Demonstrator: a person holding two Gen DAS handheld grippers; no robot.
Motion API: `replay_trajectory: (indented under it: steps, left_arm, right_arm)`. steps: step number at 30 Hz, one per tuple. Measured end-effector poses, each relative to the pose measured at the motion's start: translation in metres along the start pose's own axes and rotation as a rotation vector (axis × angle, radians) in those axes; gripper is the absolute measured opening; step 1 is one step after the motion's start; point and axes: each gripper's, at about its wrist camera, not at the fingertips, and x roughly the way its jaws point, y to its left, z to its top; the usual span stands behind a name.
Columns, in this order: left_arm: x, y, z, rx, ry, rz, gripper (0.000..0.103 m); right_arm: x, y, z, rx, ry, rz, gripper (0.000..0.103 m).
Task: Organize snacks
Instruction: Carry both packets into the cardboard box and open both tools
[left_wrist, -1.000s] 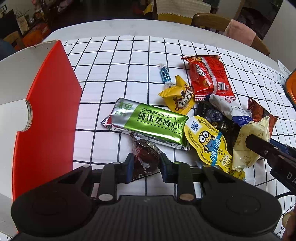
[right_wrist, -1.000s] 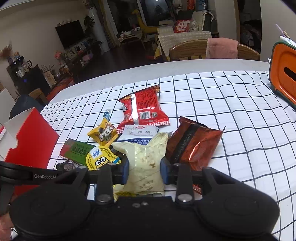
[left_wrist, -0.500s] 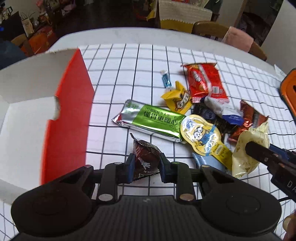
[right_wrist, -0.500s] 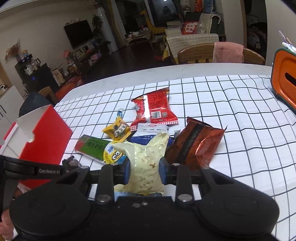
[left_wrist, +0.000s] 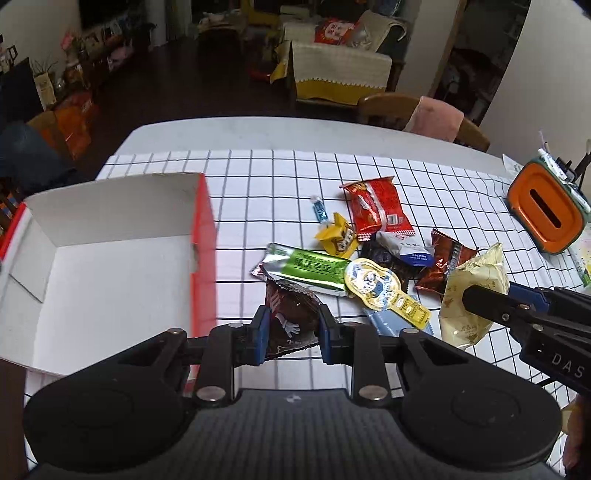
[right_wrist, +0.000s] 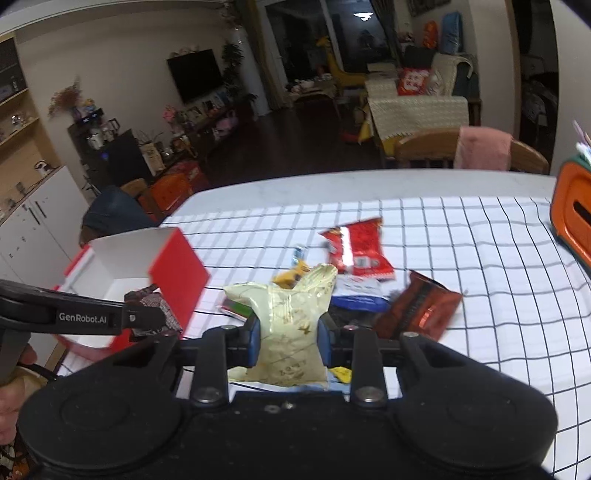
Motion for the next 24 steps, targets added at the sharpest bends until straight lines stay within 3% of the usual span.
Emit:
replay_trajectory:
  steps: [12, 24]
  left_arm:
    - [-0.028, 0.093, 0.002, -0.002, -0.026, 0.018, 0.026]
    - [-0.007, 0.196, 0.002, -0.008, 0.026, 0.084, 0.026]
  right_arm:
    - [0.017, 0.097, 0.019, -0.104, 0.009, 0.031, 0.029]
    - [0.099, 0.195, 0.030, -0.194, 0.094, 0.058, 0.029]
